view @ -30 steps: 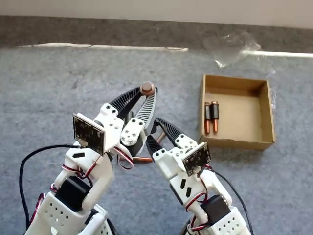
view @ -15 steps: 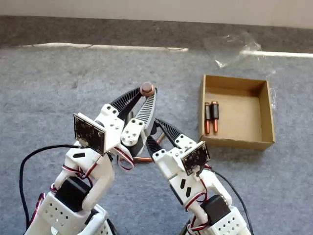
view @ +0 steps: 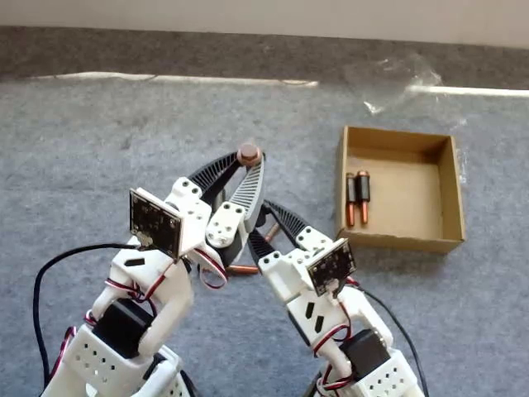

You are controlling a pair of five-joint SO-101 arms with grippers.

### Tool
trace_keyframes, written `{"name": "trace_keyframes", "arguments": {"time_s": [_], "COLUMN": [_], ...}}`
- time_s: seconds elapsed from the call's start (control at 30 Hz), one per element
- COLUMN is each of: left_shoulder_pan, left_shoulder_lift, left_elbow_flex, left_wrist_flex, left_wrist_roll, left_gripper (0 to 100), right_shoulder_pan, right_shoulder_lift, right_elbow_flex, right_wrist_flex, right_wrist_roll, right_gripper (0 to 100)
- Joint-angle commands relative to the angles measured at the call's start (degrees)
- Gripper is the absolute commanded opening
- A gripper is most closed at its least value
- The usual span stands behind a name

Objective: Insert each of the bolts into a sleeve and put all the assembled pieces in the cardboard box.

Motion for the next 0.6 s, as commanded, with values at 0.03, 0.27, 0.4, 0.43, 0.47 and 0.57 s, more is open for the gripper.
{"name": "trace_keyframes", "arguments": {"time_s": [0.03,0.27,0.4,0.43,0.47,0.57], "left_shoulder_pan": [1.1,1.1,1.9,2.5,3.2,4.3], "left_shoulder_lift": [-1.0,-1.0,-1.0,-1.0,-1.0,-1.0], "left_elbow_flex": [-0.6,-0.5,-0.4,-0.4,-0.6,-0.8], "left_wrist_flex": [-0.1,-0.1,0.0,0.3,1.1,2.1], "left_wrist_roll": [0.6,0.6,0.6,0.6,0.6,0.6], "left_gripper": [1,1,1,1,1,1], "right_shoulder_pan": [1.1,1.2,1.2,1.2,1.2,1.2], "right_shoulder_lift": [-0.7,-0.7,-0.7,-0.7,-0.7,-0.7], "right_elbow_flex": [6.5,6.5,6.5,6.5,6.5,6.5], "right_wrist_flex": [-0.3,-0.5,-1.1,-1.1,-1.1,-1.1], "right_wrist_roll": [-0.2,-0.2,-0.2,-0.2,-0.2,-0.2], "right_gripper": [0.3,0.3,0.3,0.3,0.3,0.3]}}
